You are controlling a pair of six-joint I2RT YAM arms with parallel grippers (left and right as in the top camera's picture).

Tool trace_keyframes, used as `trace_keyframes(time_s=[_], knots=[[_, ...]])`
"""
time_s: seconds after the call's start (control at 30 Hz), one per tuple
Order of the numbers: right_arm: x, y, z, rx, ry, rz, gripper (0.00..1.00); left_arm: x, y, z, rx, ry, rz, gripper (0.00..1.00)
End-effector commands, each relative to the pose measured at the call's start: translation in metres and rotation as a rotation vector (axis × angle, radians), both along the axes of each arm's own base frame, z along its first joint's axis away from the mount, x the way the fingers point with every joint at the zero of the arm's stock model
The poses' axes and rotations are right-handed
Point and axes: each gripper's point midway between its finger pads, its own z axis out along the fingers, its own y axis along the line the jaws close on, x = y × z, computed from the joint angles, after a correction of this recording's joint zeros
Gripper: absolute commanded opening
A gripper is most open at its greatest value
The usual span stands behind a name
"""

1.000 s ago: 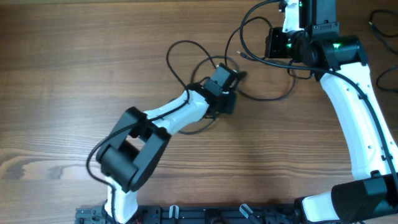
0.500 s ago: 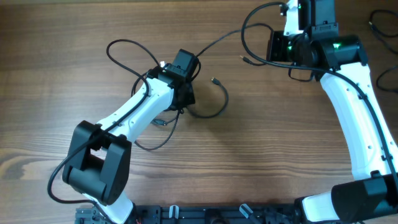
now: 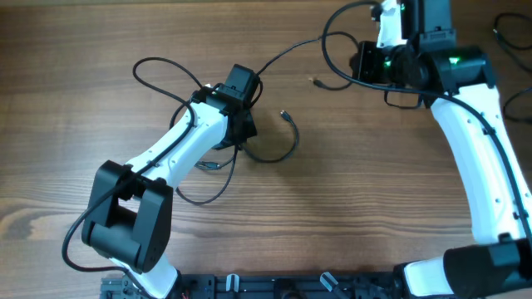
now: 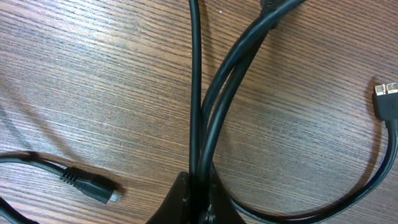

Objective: Untangle cables

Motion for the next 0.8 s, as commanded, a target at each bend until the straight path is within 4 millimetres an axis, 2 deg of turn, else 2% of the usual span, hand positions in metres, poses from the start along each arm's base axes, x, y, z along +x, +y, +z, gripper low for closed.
trace_keyframes(time_s=[0.0,0.1,0.17,0.23,0.37,0.5,0.57,0.6,0.63,0.7,0.77], knots=[[-0.014,-0.001,0.072,0.060,-0.166,-0.012,0.04,0.001,0.003,0.002,-0.002,-0.008,0.027,0.04],[-0.015,-0.019,0.083,0.014,-0.208,-0.088,0.04,0.002,0.000,0.002,-0.013,-0.007,0.002,0.04],[-0.016,-0.021,0.082,0.008,-0.208,-0.092,0.04,0.005,-0.009,0.013,-0.040,-0.018,-0.123,0.11],[-0.015,-0.022,0.080,0.006,-0.202,-0.094,0.04,0.010,-0.014,0.034,-0.066,-0.056,-0.192,0.21],[-0.011,-0.030,0.079,-0.016,-0.203,-0.144,0.04,0.015,-0.019,0.090,-0.115,-0.185,-0.235,0.47],[-0.009,-0.031,0.081,-0.026,-0.218,-0.137,0.04,0.007,-0.019,0.130,-0.163,-0.276,-0.239,0.60],[-0.008,-0.031,0.083,-0.027,-0.231,-0.134,0.04,0.002,-0.020,0.140,-0.183,-0.287,-0.246,0.78],[-0.006,-0.030,0.086,-0.023,-0.243,-0.133,0.04,-0.001,-0.020,0.142,-0.191,-0.286,-0.247,0.91],[-0.006,-0.030,0.088,-0.021,-0.252,-0.133,0.04,-0.002,-0.019,0.142,-0.190,-0.283,-0.245,1.00],[-0.005,-0.027,0.095,-0.011,-0.275,-0.117,0.04,-0.002,-0.017,0.141,-0.188,-0.281,-0.239,1.00],[-0.008,-0.025,0.114,-0.008,-0.330,-0.092,0.04,0.001,-0.012,0.142,-0.192,-0.281,-0.209,1.00]])
